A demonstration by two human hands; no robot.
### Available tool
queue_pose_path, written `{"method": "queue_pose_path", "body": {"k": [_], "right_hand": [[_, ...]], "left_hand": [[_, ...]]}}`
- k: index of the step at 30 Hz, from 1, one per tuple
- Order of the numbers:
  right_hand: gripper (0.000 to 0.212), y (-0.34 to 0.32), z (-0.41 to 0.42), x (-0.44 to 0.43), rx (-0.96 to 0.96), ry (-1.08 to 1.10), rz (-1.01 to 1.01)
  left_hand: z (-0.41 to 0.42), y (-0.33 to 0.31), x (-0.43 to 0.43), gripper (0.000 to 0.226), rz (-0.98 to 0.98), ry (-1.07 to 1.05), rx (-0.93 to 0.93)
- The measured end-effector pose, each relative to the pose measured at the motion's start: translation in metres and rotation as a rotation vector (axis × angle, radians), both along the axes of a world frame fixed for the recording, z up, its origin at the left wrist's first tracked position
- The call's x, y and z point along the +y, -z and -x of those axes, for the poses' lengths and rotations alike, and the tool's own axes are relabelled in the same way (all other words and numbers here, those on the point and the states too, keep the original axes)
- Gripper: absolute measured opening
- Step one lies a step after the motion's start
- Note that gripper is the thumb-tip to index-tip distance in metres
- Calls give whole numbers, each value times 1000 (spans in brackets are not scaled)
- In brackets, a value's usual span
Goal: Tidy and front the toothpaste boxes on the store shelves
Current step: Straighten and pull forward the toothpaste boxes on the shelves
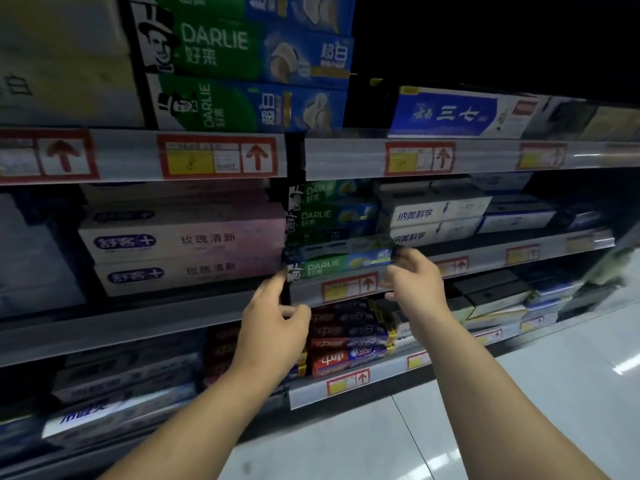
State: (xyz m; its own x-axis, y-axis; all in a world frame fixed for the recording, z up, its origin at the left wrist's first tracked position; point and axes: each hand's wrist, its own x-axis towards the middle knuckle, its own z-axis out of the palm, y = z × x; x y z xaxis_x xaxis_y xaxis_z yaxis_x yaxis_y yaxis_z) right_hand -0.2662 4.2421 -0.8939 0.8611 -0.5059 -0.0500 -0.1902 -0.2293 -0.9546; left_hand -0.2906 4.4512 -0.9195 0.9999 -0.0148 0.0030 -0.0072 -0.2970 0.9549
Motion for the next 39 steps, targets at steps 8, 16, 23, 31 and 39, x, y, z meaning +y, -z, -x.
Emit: {"method": "queue_pose_path", "body": {"k": [8, 16, 23, 31, 39], "right_hand": [[65, 10, -15, 2, 67, -68, 17], [70, 0, 3, 14, 77, -41, 392], [59, -16, 30, 74, -9, -432, 765], [77, -23, 54, 198, -7, -960, 867], [77, 27, 52, 318, 130, -1236, 905]], "left_hand": [[-18, 5, 3, 63, -162, -14, -53], [-8, -5, 33, 45, -168, 101, -70], [11, -14, 107, 49, -511, 167, -225], [49, -38, 216, 61, -813, 210, -56], [72, 18, 350, 44, -854, 188, 241]]}}
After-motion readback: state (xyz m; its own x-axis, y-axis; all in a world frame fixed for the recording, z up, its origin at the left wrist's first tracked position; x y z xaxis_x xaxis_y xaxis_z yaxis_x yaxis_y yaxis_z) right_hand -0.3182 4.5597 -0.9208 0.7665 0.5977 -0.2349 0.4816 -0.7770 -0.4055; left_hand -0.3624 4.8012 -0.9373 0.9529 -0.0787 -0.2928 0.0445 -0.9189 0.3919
